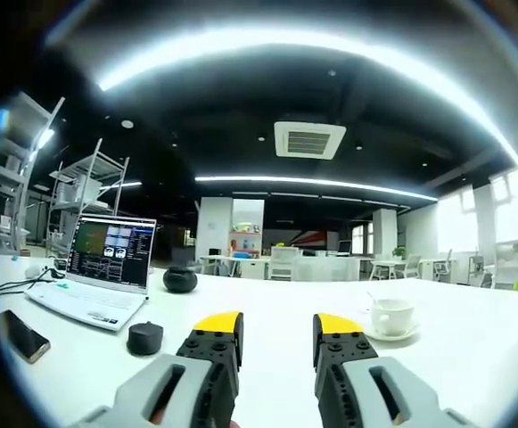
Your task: Tidy tabletop coffee trays, cups and spoons，present forward
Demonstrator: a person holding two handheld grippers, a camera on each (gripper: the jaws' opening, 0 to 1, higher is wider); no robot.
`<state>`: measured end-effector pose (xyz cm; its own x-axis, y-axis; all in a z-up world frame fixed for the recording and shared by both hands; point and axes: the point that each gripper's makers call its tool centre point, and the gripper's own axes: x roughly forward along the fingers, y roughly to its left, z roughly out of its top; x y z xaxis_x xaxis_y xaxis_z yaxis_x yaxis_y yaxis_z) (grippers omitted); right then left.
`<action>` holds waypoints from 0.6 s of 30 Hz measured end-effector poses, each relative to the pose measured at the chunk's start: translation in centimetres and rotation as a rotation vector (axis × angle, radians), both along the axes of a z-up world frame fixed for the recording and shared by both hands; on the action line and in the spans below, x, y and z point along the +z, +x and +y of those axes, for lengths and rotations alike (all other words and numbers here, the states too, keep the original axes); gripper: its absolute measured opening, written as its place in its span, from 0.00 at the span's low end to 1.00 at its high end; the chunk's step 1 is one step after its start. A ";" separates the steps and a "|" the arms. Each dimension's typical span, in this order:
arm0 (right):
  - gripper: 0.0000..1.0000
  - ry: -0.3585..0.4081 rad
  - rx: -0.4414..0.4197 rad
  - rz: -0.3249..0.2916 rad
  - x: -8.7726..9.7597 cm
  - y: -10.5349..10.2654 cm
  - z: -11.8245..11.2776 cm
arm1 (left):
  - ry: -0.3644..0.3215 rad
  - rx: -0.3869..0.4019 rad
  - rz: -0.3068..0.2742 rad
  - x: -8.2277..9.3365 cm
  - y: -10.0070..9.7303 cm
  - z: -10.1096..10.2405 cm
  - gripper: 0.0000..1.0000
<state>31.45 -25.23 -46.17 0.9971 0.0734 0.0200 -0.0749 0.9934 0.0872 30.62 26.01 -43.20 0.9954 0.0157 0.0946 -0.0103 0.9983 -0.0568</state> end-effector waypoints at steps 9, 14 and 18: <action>0.38 0.000 0.005 0.002 -0.1 0.0 0.3 | -0.001 0.002 0.000 -0.1 0.0 0.3 0.33; 0.38 -0.002 0.005 0.004 -0.1 0.0 0.4 | -0.003 0.001 0.001 -0.2 0.1 0.2 0.33; 0.38 -0.004 0.005 0.004 -0.1 0.0 0.4 | -0.004 0.000 0.000 -0.2 0.0 0.2 0.33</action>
